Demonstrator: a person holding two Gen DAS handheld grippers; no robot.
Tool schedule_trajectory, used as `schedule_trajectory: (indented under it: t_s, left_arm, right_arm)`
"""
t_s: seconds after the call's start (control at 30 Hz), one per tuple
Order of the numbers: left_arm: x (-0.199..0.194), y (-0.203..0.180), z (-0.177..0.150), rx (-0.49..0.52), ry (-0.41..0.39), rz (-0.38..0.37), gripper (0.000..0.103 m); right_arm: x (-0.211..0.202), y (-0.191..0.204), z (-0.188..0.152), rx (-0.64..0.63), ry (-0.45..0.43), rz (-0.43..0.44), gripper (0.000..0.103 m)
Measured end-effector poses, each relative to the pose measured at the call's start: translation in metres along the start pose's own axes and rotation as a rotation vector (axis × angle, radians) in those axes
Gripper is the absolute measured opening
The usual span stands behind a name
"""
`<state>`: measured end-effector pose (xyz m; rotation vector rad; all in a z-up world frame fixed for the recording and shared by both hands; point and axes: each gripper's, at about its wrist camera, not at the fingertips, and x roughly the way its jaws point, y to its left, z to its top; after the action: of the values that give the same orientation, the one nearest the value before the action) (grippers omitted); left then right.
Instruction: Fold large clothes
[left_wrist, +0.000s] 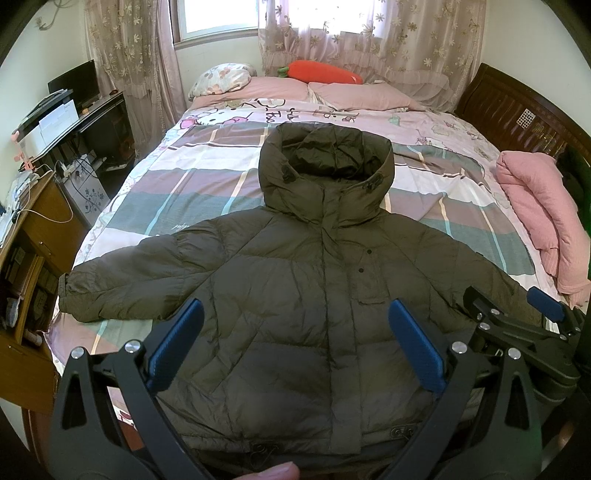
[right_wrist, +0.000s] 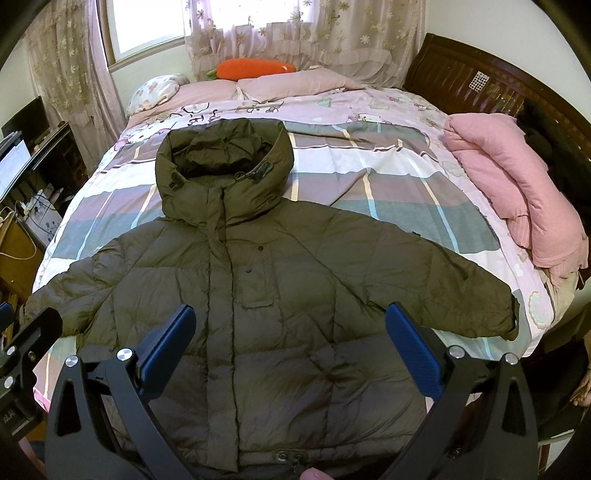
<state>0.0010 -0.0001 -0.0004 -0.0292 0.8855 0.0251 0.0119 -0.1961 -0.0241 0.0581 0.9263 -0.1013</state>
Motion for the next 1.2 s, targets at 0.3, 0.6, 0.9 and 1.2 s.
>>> schedule_trajectory:
  t_s: [0.3,0.6,0.9,1.2]
  left_arm:
    - [0.0,0.0,0.001,0.001,0.001,0.002,0.101]
    - [0.0,0.001,0.001,0.001,0.002,0.001,0.101]
    - [0.001,0.015,-0.008,-0.006,-0.006,0.015,0.101]
    - [0.019,0.012,0.001,0.026,-0.001,-0.007,0.101]
  right_arm:
    - [0.002,0.002,-0.003,0.0,0.003,0.003,0.102]
    - [0.003,0.005,-0.007,0.0,0.006,0.005,0.102]
    - [0.004,0.004,-0.005,0.001,0.009,0.004,0.102]
    - [0.012,0.008,-0.012,-0.006,0.018,0.024,0.102]
